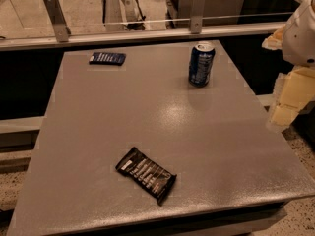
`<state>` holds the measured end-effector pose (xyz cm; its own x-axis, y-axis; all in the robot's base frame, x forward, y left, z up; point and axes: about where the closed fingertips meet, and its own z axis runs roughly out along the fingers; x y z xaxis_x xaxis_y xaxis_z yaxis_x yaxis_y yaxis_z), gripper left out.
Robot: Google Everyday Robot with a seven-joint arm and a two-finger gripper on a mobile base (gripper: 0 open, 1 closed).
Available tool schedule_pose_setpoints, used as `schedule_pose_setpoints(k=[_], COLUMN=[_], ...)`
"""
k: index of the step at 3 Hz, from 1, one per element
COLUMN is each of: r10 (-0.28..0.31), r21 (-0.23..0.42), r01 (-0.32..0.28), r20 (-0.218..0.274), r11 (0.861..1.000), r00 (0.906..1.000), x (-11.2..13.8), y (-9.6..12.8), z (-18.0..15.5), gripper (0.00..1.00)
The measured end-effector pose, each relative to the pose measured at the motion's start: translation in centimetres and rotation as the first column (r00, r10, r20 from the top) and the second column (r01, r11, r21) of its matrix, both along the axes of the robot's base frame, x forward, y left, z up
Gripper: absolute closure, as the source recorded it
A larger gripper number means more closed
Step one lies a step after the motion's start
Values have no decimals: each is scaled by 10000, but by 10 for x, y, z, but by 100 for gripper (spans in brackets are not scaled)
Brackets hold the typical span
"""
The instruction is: Move rxbar chocolate near rxbar blueberry
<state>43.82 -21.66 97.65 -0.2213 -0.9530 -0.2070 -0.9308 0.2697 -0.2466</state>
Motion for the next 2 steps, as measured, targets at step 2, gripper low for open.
schedule_pose_setpoints(k=[2], r10=[151], r21=[414], r01=[-142], r20=[-219], r11=[9990], r00=[9996], x=[-17], y=[24], z=[-16], gripper=[0])
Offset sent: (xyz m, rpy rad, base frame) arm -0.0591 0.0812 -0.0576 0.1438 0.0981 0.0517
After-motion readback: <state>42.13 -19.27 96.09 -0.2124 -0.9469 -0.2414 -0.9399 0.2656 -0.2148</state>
